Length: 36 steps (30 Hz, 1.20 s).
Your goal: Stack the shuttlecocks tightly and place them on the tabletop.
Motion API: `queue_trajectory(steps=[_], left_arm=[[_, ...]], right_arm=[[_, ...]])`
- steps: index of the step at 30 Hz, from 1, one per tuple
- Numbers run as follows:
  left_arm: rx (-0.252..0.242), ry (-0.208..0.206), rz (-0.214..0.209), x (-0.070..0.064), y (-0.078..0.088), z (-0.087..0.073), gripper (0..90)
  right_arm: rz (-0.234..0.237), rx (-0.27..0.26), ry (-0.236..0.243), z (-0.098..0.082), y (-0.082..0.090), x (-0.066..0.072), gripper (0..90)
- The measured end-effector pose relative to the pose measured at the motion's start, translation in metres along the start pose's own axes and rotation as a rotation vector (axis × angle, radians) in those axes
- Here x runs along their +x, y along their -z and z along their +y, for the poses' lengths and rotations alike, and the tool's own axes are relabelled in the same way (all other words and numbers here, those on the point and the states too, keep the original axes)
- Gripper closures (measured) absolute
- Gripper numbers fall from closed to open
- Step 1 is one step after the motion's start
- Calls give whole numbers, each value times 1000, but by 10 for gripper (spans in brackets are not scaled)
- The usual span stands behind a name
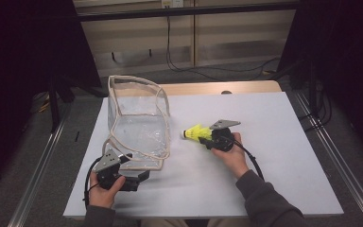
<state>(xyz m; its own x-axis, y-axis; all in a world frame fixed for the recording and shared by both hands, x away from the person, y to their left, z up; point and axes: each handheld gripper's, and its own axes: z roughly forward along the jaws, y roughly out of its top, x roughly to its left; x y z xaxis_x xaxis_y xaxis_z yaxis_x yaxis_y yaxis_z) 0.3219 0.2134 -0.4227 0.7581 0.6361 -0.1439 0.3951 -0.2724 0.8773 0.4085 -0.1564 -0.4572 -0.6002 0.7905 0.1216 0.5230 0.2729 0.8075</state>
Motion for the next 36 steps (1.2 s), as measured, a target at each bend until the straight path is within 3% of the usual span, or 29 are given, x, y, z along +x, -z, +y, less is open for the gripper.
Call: queue_trajectory(steps=[4,17,24,29,32,36], left_arm=[[0,2,1,0,0,0,46],[-4,0,1,-1,0,0,46],[-5,4,4,-1,0,0,46],[-3,0,2,-1,0,0,46],[-3,4,3,-1,0,0,46],[-5,6,2,0,0,0,46]], right_arm=[[11,1,-8,0,1,-1,801],[44,32,60,1,13,2,792],[57,18,38,0,7,7,703],[31,20,28,2,3,11,586],[11,22,38,3,0,12,602],[-24,20,53,5,-4,14,720]])
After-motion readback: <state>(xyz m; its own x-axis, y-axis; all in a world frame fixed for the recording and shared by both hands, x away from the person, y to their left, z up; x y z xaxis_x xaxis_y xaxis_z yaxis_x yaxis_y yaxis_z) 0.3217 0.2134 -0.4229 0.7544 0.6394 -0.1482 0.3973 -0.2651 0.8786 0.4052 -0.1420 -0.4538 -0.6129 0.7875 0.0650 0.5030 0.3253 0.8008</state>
